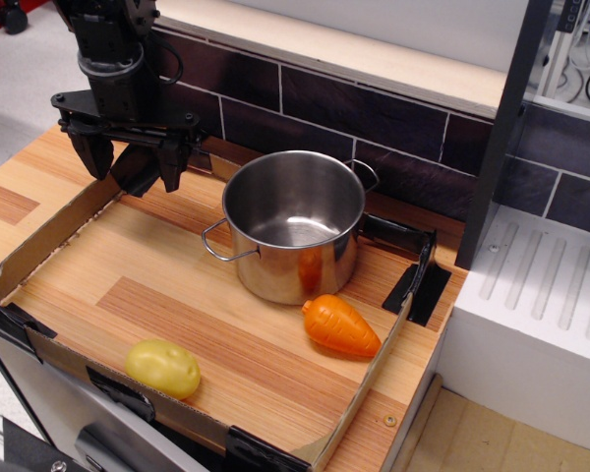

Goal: Topple metal pot

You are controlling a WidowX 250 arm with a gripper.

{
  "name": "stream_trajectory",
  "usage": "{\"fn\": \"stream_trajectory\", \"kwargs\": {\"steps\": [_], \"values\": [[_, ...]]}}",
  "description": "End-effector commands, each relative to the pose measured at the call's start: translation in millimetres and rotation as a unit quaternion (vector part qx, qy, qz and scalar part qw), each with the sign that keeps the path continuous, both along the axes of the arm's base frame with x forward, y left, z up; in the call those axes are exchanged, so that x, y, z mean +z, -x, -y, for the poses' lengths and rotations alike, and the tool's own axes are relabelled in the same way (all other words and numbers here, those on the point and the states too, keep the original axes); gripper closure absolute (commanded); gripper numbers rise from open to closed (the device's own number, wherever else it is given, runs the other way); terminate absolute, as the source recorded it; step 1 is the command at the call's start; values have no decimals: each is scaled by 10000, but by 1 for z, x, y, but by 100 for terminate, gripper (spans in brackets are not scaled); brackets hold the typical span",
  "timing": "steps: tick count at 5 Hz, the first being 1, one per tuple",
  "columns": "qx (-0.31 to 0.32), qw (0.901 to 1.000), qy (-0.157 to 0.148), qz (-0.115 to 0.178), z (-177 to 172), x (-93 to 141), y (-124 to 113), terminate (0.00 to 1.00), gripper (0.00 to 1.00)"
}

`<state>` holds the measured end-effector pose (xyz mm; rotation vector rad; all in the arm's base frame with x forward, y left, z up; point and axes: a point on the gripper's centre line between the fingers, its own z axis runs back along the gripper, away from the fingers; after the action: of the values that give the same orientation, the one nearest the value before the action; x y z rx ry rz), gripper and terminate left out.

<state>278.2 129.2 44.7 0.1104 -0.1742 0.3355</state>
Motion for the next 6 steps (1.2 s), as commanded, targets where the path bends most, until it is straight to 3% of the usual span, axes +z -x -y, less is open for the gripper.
{"fn": "stream_trajectory", "kwargs": {"steps": [1, 2, 3, 4, 5, 6], "values": [[0, 10000, 0, 0, 0, 0, 0, 0, 0], [-14, 9995, -260, 175, -5, 26, -2, 0, 0], [-157, 9998, -120, 12, -11, 50, -3, 0, 0], [-838, 9955, -336, 271, 3, 74, 7, 0, 0], [-1656, 9801, -894, 628, 36, 91, 32, 0, 0], [-2405, 9649, -886, 574, 67, 94, 65, 0, 0]]}}
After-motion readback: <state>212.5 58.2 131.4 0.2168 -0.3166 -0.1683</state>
